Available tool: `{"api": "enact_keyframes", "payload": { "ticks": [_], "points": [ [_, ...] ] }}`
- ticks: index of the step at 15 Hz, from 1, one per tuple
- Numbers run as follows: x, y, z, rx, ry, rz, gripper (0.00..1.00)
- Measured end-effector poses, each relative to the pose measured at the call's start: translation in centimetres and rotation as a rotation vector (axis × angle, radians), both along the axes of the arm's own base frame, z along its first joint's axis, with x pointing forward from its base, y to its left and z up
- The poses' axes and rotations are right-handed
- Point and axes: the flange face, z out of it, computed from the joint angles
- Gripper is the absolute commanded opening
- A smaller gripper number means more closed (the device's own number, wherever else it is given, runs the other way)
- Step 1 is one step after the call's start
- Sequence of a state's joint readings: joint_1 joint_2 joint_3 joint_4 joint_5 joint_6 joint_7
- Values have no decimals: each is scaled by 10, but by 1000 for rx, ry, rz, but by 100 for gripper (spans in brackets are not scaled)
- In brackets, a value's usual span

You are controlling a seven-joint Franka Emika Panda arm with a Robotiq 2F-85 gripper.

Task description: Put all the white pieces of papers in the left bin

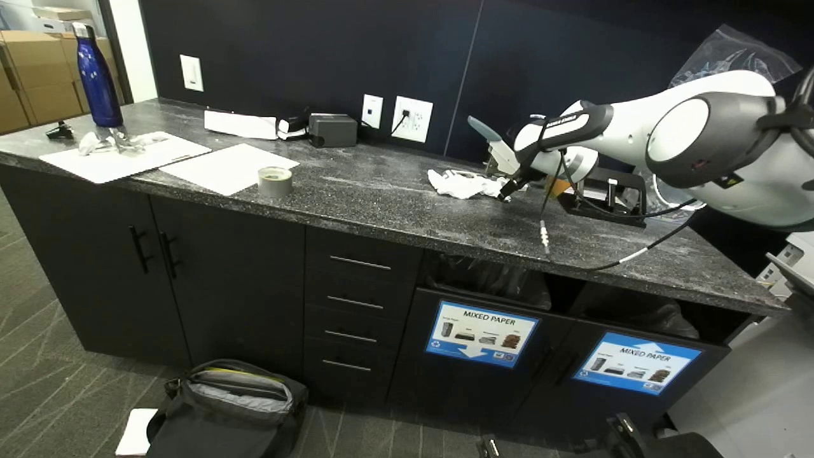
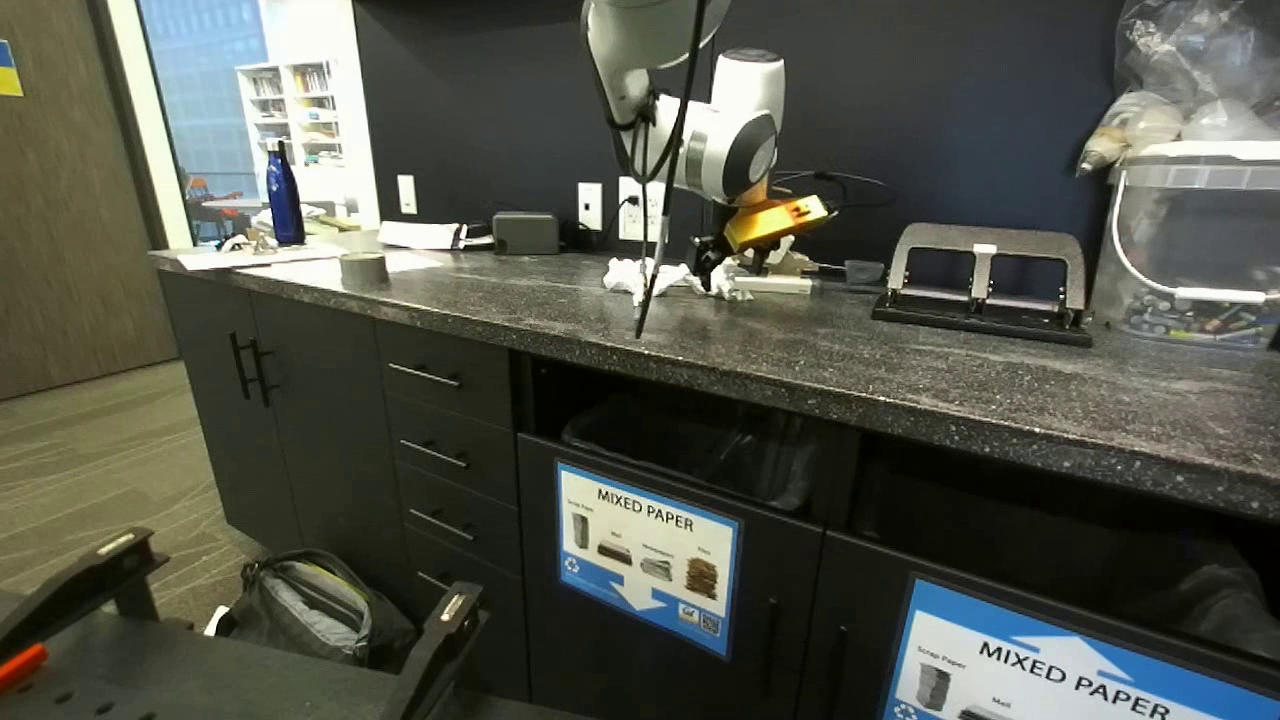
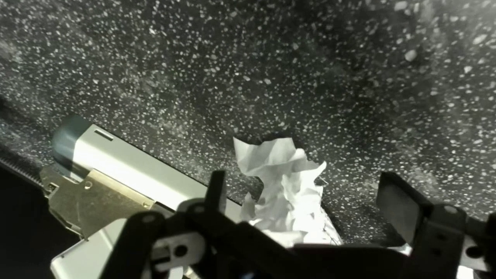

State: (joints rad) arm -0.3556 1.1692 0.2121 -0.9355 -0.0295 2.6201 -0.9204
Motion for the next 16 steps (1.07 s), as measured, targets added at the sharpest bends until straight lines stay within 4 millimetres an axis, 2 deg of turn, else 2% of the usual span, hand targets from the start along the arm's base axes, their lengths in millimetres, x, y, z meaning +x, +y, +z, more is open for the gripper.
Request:
{"api": "enact_keyframes", "payload": {
  "ticks": [2,3,4,7,12,16],
  "points": [
    [4,-6,-7,12,-20,-9,100],
    [6,-9,-11,18,-25,-15,75],
    [7,-12,-15,23,-27,-20,73],
    [9,-19,-25,49,-24,-34,49],
    [11,-18,-27,117,-28,-51,13],
    [13,-14,-27,124,-26,-51,6]
  ]
}}
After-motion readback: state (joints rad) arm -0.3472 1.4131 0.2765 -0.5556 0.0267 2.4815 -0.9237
